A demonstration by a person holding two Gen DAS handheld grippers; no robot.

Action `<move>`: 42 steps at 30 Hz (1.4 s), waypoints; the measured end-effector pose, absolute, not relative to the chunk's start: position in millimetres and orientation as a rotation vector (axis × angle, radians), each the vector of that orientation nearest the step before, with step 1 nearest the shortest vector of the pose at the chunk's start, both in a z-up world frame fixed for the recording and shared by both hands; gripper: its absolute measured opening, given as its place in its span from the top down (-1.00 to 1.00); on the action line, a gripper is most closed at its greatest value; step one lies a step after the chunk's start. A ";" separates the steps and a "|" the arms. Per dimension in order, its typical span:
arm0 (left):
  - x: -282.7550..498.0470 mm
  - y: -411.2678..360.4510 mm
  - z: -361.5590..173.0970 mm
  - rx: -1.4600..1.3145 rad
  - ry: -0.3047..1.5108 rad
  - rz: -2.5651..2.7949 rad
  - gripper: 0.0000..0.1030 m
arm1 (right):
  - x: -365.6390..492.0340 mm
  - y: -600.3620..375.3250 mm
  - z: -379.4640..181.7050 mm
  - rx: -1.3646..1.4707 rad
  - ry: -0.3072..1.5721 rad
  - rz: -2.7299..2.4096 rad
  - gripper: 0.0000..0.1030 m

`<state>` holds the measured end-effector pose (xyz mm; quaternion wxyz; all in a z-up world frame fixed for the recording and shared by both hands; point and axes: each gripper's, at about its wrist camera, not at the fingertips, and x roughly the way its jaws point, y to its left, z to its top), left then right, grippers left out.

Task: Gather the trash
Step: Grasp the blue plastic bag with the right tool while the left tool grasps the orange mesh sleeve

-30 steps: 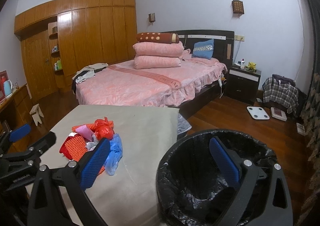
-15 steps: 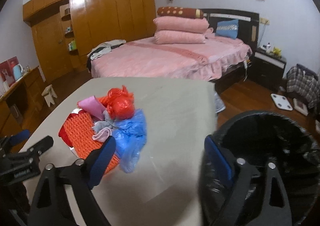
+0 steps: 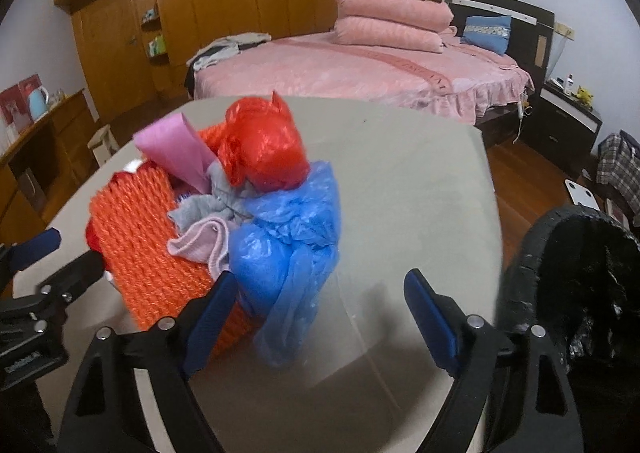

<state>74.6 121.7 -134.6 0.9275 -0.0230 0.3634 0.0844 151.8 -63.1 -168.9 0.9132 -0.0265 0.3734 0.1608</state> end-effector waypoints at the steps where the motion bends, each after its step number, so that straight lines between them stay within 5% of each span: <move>1: 75.5 122.4 -135.7 -0.050 0.747 0.172 -0.58 | 155.1 -60.6 -172.0 -0.058 0.776 0.334 -0.62; 4: 77.6 123.0 -137.0 -0.050 0.748 0.171 -0.57 | 163.5 -55.3 -179.4 -0.043 0.821 0.377 -0.27; 5: 78.8 123.2 -137.2 -0.053 0.749 0.170 -0.57 | 166.9 -55.7 -181.1 -0.030 0.843 0.406 0.00; 9: 79.9 122.5 -137.4 -0.065 0.753 0.158 -0.57 | 169.3 -62.5 -180.4 0.019 0.853 0.462 0.23; 14: 79.5 113.4 -136.6 -0.071 0.750 0.124 -0.57 | 150.3 -77.8 -166.2 -0.026 0.797 0.441 0.25; 23: 92.5 83.8 -155.8 -0.040 0.770 0.049 -0.24 | 143.6 -90.1 -180.5 -0.051 0.834 0.380 0.25; 34: 84.4 77.0 -149.3 -0.053 0.709 -0.006 0.60 | 141.8 -90.9 -185.2 -0.051 0.831 0.383 0.25; 42: 74.2 83.1 -132.5 -0.082 0.675 -0.011 0.71 | 133.5 -98.8 -163.0 -0.003 0.779 0.398 0.25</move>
